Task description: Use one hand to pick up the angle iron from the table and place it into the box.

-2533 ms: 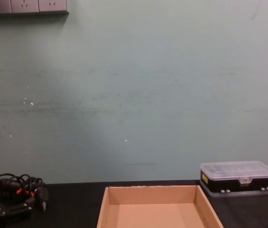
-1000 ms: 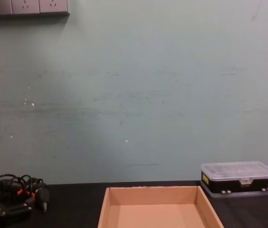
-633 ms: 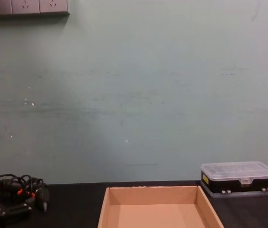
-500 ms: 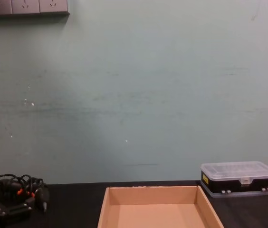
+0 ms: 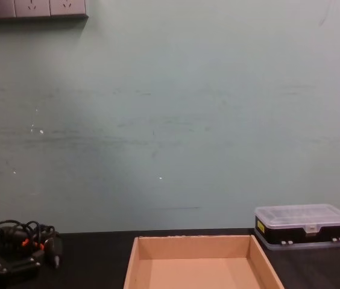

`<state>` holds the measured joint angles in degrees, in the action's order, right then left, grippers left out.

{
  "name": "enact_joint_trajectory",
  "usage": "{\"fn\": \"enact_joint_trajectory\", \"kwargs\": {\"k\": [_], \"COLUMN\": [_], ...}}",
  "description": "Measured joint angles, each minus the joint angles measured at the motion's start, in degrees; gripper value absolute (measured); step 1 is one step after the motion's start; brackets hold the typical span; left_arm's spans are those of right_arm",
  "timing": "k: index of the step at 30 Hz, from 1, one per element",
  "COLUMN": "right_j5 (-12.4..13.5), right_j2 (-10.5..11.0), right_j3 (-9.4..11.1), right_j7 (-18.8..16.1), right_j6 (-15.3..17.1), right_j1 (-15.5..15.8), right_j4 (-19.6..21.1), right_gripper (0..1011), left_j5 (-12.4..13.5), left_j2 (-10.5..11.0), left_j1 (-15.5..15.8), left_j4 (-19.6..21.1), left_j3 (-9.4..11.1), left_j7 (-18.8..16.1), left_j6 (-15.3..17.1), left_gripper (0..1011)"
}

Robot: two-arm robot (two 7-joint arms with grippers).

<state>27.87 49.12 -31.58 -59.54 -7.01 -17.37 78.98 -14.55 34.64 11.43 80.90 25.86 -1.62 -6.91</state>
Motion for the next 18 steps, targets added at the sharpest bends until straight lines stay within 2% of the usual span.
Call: {"fn": "enact_joint_trajectory", "kwargs": {"k": [18], "right_j5": [-2.1], "right_j2": [-2.98], "right_j3": [-4.18], "right_j7": [0.72], "right_j6": [2.92], "right_j1": [-4.67], "right_j4": [-3.41], "right_gripper": [1004], "left_j5": [0.0], "left_j2": [0.0], "left_j1": [0.0], "left_j4": [0.0], "left_j3": [0.0], "left_j7": [0.0], "left_j6": [0.0], "left_gripper": [1011]}}
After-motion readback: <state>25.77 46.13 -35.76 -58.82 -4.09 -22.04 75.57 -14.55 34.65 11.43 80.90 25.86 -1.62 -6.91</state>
